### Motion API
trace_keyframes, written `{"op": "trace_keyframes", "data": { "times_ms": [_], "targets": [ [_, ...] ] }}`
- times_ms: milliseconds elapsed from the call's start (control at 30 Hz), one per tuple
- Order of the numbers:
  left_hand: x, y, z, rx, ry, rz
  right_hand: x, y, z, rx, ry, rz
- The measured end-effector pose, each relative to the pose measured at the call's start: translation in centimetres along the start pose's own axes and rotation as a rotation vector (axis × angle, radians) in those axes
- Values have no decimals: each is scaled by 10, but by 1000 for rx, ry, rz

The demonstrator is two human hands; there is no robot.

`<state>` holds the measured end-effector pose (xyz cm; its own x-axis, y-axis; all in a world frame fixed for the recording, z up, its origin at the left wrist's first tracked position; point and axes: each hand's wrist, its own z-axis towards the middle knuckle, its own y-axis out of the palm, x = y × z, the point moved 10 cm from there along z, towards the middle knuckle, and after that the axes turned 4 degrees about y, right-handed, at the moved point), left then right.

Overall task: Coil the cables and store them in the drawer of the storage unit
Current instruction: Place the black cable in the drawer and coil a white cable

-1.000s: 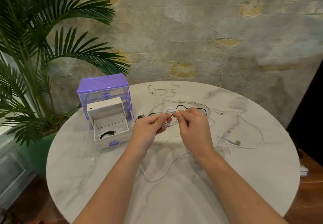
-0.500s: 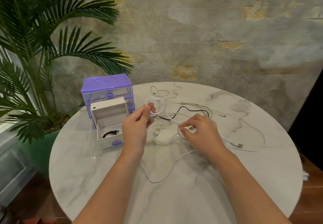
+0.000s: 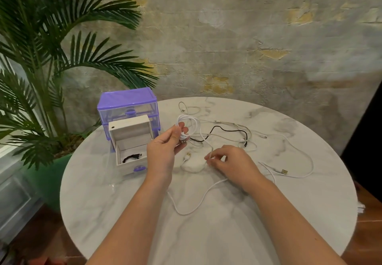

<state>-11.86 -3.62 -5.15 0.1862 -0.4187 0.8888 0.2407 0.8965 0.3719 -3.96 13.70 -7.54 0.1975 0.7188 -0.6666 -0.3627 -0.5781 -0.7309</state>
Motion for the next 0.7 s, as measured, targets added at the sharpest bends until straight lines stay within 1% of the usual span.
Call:
{"op": "trace_keyframes", "data": {
  "times_ms": [67, 200, 300, 400, 533, 700],
  "targets": [
    [-1, 3, 0, -19, -10, 2, 3, -7, 1, 46, 33, 181],
    [-4, 8, -3, -49, -25, 34, 7, -31, 0, 193, 74, 549],
    [-8, 10, -5, -69, -50, 59, 5, -41, -2, 257, 63, 730],
    [-14, 17, -8, -128, -102, 68, 5, -47, -4, 304, 54, 897],
    [-19, 31, -16, -224, -142, 87, 6, -49, -6, 295, 60, 1111],
    [-19, 38, -20, -266, -124, 117, 8, -37, -6, 169, 130, 1412]
  ]
}}
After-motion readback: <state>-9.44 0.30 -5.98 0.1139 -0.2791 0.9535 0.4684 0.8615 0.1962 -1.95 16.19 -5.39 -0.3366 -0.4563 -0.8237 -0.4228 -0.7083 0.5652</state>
